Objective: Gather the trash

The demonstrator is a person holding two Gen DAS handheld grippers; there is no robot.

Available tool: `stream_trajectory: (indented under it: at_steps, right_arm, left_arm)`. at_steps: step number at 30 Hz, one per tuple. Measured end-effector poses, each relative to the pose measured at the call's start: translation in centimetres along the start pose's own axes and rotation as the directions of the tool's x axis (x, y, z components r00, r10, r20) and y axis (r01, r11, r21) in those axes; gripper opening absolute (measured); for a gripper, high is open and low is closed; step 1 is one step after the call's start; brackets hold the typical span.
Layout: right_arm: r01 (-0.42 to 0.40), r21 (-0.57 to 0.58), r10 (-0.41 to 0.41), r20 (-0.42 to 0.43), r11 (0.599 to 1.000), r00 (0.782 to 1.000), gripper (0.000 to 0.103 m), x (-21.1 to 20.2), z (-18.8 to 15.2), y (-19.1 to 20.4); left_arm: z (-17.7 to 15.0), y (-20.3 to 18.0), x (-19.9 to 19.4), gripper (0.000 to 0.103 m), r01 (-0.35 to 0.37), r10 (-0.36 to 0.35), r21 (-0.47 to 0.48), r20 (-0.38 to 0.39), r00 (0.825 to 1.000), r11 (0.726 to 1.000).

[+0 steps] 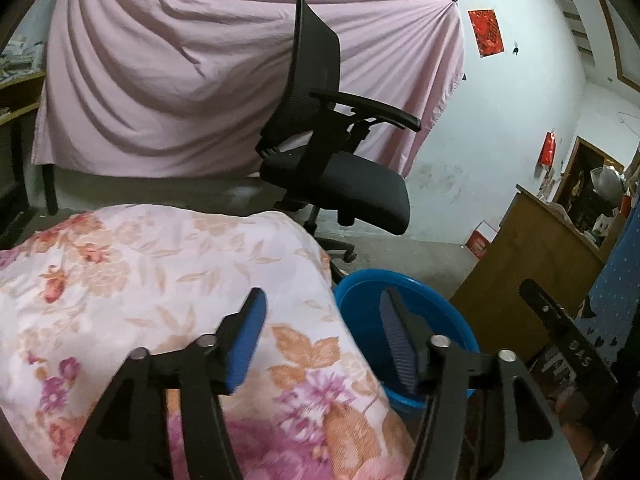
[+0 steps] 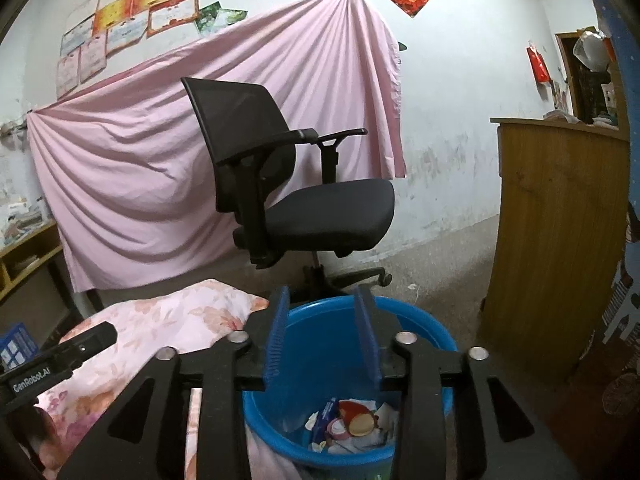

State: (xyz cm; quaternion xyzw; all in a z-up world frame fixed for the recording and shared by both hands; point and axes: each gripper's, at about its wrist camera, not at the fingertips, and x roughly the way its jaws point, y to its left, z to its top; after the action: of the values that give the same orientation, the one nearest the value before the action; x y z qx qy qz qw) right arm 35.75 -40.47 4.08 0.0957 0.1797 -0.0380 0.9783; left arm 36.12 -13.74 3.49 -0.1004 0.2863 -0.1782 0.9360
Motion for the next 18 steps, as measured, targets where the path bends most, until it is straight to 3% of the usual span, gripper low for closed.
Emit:
stream_trajectory:
  at_steps: [5, 7, 8, 10, 16, 18]
  right_arm:
    - [-0.006, -0.002, 0.006, 0.002, 1.000, 1.000, 0.050, -2.3, -0.4, 0.2]
    - [-0.011, -0.002, 0.011, 0.003, 1.000, 1.000, 0.056, -3.3, -0.4, 0.2]
    - [-0.014, 0.002, 0.014, 0.006, 1.000, 1.000, 0.059, -3.9, -0.3, 0.2]
    - [-0.022, 0.009, 0.021, 0.018, 1.000, 1.000, 0.076, -5.1, -0.2, 0.2]
    - [-0.042, 0.006, 0.042, 0.057, 0.999, 0.997, 0.087, -8.6, 0.4, 0.5]
    - [-0.048, 0.006, 0.048, 0.069, 0.999, 0.996, 0.093, -9.7, 0.4, 0.7]
  left_arm:
    - [-1.0, -0.3, -3.1, 0.082, -0.027, 0.026, 0.037, 0.032, 0.999, 0.999]
    - [-1.6, -0.4, -4.7, 0.086, -0.048, 0.044, 0.054, 0.058, 0.997, 0.997]
    - [-1.8, -0.5, -5.1, 0.087, -0.058, 0.054, 0.058, 0.065, 0.996, 0.997]
    - [-2.3, -0.3, -6.4, 0.087, -0.069, 0.065, 0.051, 0.071, 0.995, 0.996]
    - [-2.6, -0.2, -10.1, 0.087, -0.095, 0.093, 0.018, 0.107, 0.990, 0.995]
    - [-2.7, -0.4, -11.6, 0.096, -0.108, 0.104, 0.024, 0.140, 0.985, 0.994]
